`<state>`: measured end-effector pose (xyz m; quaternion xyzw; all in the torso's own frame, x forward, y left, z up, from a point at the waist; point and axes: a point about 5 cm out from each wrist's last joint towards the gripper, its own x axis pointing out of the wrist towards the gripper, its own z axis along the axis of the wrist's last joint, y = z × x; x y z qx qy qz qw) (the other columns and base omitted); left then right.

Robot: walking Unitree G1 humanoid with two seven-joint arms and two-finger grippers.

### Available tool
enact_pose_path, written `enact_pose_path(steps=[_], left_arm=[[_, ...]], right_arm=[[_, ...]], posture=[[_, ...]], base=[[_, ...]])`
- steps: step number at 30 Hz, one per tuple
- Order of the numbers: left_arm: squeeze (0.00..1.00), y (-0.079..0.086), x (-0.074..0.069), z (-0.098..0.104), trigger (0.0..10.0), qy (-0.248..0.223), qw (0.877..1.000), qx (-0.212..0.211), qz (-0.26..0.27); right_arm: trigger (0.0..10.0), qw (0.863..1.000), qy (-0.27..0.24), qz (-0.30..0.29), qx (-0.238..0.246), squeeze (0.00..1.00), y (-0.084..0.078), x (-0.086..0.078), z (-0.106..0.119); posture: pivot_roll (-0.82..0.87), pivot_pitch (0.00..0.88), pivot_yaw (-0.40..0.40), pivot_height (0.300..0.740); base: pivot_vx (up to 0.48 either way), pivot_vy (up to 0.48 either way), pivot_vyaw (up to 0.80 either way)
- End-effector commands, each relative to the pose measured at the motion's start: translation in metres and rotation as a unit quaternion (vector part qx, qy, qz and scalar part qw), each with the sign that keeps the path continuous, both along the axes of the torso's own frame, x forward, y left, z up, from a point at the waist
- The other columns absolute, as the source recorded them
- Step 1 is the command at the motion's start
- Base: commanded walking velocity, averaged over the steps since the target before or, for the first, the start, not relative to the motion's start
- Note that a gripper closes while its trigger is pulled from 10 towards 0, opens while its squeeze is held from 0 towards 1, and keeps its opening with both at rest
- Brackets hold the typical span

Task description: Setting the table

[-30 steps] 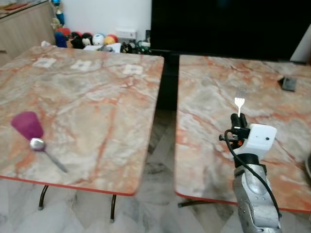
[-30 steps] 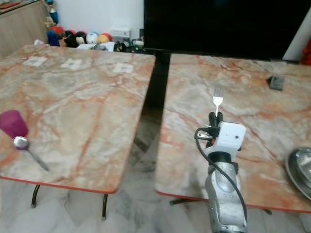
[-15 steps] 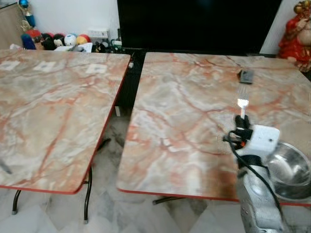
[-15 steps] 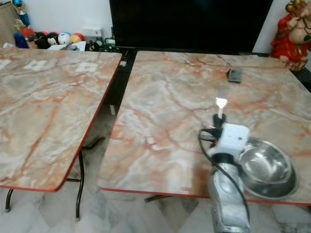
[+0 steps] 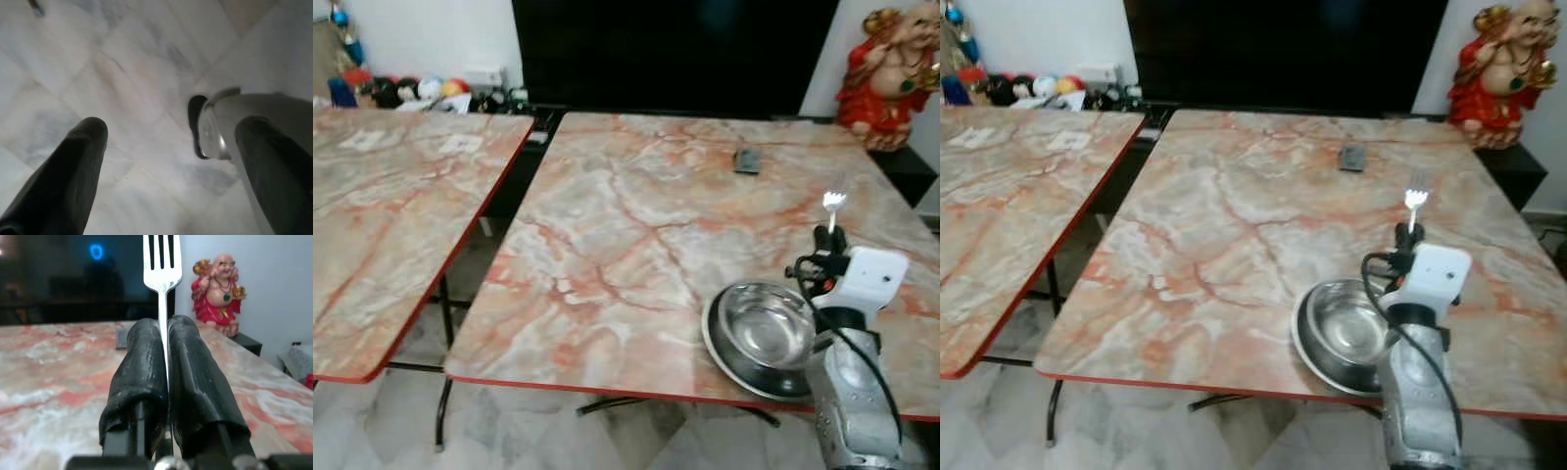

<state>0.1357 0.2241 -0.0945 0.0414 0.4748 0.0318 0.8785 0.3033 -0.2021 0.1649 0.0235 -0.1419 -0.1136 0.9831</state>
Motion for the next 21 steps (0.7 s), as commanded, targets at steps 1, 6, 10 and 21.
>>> enact_pose_path(steps=[1,6,10,21], left_arm=[[0.0,-0.002,-0.011,-0.005,10.0,0.025,1.0,-0.005,0.001],[0.0,-0.002,-0.011,-0.005,10.0,0.025,1.0,-0.005,0.003],[0.0,-0.002,-0.011,-0.005,10.0,0.025,1.0,-0.005,0.003],[0.0,-0.002,-0.01,-0.005,10.0,0.025,1.0,-0.007,0.004]], right_arm=[[10.0,1.0,-0.002,0.002,-0.004,0.0,0.003,0.0,0.002],[10.0,1.0,0.012,-0.012,-0.009,0.0,-0.003,-0.001,-0.001],[10.0,0.999,0.031,-0.037,-0.017,0.0,-0.017,0.0,-0.005],[10.0,0.988,0.147,-0.049,-0.003,0.0,-0.031,0.009,-0.03]], posture=[[-0.02,0.079,-0.026,0.74],[-0.02,0.081,-0.024,0.74],[-0.02,0.082,-0.024,0.74],[-0.02,0.088,-0.018,0.74]], base=[[0.0,0.0,0.0],[0.0,0.0,0.0],[0.0,0.0,0.0],[0.0,0.0,0.0]])
